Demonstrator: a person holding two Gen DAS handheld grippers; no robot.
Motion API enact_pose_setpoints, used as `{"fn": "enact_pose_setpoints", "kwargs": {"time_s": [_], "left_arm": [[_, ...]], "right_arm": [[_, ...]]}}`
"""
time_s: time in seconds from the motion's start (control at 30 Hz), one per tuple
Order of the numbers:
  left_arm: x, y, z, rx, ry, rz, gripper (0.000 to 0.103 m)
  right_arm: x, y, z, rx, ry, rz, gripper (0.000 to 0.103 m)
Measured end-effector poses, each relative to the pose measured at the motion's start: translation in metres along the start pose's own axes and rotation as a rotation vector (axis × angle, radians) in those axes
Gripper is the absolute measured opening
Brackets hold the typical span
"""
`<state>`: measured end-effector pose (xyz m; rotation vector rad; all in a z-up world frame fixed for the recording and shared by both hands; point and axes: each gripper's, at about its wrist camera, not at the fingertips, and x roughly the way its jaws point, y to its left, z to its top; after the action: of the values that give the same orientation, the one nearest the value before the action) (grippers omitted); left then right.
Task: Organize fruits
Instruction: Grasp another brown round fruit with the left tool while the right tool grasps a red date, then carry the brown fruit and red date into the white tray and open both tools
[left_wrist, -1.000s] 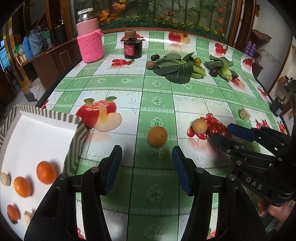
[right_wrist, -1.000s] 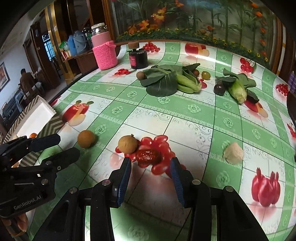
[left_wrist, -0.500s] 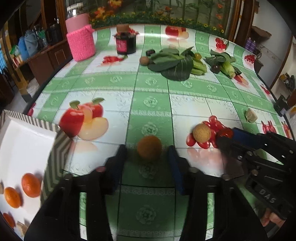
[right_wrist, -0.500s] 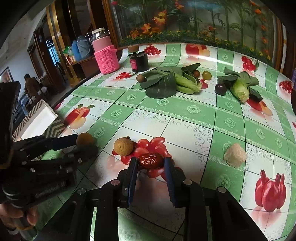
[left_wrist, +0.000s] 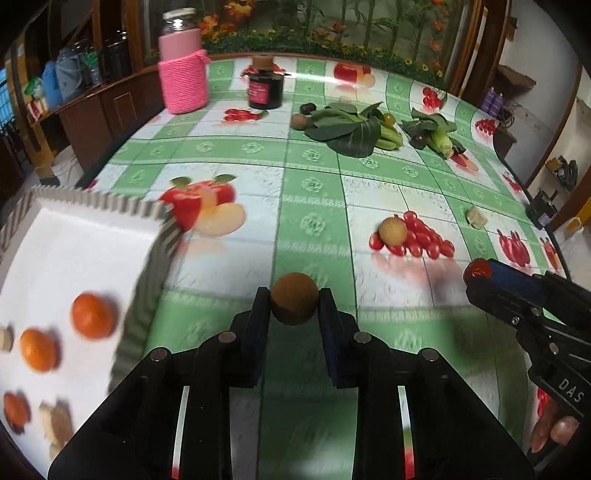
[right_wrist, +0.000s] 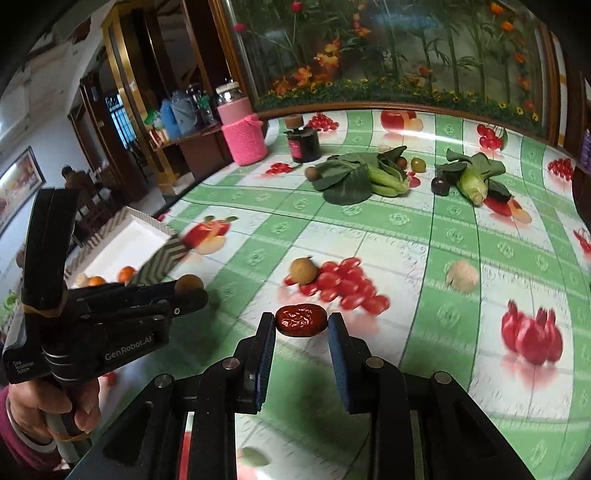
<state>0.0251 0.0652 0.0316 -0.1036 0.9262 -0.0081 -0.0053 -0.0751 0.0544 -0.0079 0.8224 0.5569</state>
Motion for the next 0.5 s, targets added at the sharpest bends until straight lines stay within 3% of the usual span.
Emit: {"fn": "enact_pose_setpoints", "kwargs": {"time_s": [0.13,0.5], "left_arm": [[-0.021,0.011,-0.016,-0.020,-0.015,0.011,0.025],[-0.062,0.039,-0.047,-0.016,-0.086,0.099,0.025]], "right_arm": [[-0.006,0.013,-0.011,0.036,-0.014,0.047,0.029],[-0.006,0.071,-0.031,-0.007,0.002,0.093,0.028]]}}
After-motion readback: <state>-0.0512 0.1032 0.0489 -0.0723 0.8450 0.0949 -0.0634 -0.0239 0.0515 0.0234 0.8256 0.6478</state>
